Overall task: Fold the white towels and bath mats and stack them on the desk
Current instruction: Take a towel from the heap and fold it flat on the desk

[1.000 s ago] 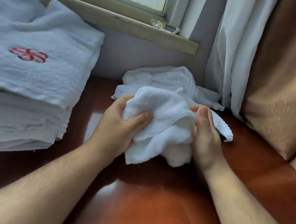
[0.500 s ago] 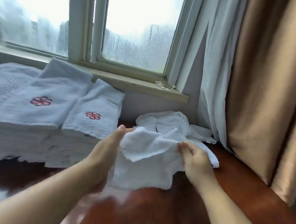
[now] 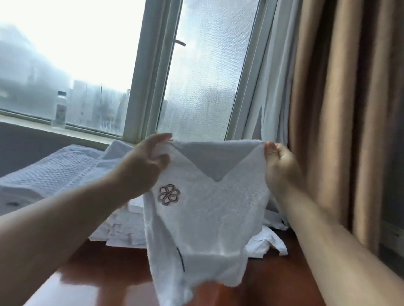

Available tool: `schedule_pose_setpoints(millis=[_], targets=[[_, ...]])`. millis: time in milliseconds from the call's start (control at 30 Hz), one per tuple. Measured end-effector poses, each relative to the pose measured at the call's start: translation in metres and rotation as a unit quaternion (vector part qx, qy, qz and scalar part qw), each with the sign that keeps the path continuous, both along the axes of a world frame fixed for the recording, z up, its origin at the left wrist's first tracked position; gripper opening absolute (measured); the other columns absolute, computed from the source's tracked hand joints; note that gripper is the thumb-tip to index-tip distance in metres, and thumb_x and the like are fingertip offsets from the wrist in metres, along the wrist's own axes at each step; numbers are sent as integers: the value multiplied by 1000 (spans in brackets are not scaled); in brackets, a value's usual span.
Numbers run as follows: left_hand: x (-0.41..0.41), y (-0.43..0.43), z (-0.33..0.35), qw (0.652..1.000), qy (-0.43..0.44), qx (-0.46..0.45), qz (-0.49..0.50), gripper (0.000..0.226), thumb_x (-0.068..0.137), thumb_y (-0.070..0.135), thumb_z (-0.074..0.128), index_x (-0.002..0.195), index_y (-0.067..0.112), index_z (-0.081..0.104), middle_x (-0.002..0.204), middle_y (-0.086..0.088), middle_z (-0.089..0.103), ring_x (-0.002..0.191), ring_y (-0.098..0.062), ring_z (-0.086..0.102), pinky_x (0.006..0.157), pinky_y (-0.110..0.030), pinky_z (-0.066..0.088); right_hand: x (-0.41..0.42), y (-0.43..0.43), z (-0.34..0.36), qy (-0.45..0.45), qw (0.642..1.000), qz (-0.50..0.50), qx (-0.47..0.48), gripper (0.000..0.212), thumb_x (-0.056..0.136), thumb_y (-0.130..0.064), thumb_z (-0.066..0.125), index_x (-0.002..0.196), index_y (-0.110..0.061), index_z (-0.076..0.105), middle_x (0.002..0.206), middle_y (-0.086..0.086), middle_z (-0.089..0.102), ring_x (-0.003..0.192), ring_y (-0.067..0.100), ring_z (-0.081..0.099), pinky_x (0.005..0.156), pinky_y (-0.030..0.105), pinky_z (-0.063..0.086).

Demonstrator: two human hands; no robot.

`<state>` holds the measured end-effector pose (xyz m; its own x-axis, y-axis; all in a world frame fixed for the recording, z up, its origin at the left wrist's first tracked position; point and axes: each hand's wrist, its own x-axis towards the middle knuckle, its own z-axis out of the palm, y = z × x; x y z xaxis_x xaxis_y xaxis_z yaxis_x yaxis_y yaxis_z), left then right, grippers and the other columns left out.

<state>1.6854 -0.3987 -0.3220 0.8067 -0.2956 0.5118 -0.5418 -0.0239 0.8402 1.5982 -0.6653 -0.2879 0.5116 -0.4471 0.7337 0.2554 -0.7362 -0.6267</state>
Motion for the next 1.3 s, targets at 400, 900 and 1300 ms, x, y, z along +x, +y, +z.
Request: schedule_pose_setpoints(millis=[400,900,1300], targets=[[-19,11,10,999,34,3,-6,24,99,11,50,95,-4,69,82,-22,69,75,-29,64,76,-56,56,-15,29,-16,123,987,92,-45,66,68,-77,59,85,-14,68,61,-7,53,59,8,48,61,34,40],[-30,2,-39,932,132,3,-339,45,90,28,75,128,6,66,129,-25,65,124,-41,59,111,-52,43,34,87,-3,93,977,191,3,59,75,-75,57,80,-17,70,64,-9,65,63,11,60,63,36,46],[-5,30,-23,908,297,-192,-227,31,74,18,72,99,0,78,108,-24,73,88,-32,74,72,-39,59,57,69,-118,346,887,304,23,42,74,-34,82,107,-11,70,99,8,77,92,17,73,84,39,59]])
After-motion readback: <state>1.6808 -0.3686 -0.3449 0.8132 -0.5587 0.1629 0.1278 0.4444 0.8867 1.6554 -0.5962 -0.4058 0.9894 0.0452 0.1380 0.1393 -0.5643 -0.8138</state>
